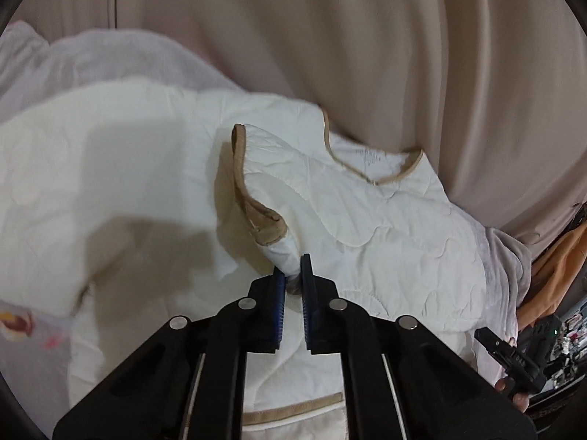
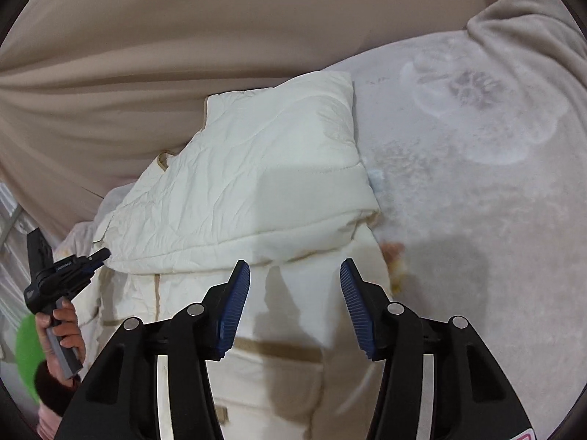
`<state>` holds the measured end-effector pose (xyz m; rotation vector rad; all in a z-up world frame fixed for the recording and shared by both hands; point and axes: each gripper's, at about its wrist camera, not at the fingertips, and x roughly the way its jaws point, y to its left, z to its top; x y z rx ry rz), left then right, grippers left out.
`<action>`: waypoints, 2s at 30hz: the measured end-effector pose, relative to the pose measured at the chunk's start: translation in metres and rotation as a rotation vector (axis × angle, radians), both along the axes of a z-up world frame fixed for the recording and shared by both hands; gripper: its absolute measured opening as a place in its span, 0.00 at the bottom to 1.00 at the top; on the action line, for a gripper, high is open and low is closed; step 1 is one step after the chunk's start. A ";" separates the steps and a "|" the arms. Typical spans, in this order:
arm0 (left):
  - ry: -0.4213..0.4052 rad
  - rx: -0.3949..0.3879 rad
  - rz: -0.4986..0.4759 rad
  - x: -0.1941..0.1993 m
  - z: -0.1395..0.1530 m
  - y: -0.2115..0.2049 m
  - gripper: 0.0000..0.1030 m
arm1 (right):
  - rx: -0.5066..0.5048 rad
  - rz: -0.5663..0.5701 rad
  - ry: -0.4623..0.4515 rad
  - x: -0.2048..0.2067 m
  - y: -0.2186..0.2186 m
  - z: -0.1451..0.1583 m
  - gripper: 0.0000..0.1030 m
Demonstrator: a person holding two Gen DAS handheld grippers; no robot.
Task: Fold large clothes
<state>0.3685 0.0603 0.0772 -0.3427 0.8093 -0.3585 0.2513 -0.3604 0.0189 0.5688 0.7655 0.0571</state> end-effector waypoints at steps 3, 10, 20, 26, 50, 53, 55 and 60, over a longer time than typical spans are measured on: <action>-0.014 0.027 0.026 0.003 0.001 0.005 0.06 | 0.059 -0.047 -0.012 0.018 -0.003 0.005 0.35; 0.045 0.110 0.020 0.007 -0.048 0.002 0.07 | -0.115 -0.080 -0.062 0.015 0.010 0.008 0.04; -0.027 0.177 0.024 -0.002 -0.056 -0.014 0.10 | -0.192 -0.062 0.035 0.016 0.008 -0.008 0.09; -0.040 0.165 0.039 -0.004 -0.056 -0.014 0.11 | -0.276 -0.138 -0.123 -0.021 0.031 0.063 0.19; -0.020 0.241 0.185 0.085 -0.039 -0.014 0.56 | -0.332 -0.164 -0.002 0.147 0.006 0.034 0.00; -0.039 0.300 0.195 0.081 -0.033 -0.022 0.56 | -0.332 -0.239 0.052 0.125 -0.033 0.034 0.01; -0.070 0.305 0.184 0.065 -0.022 -0.024 0.54 | -0.333 -0.204 -0.035 0.091 -0.032 0.055 0.02; -0.108 0.213 0.035 -0.003 -0.004 -0.028 0.55 | -0.360 0.020 -0.091 0.018 0.009 0.070 0.05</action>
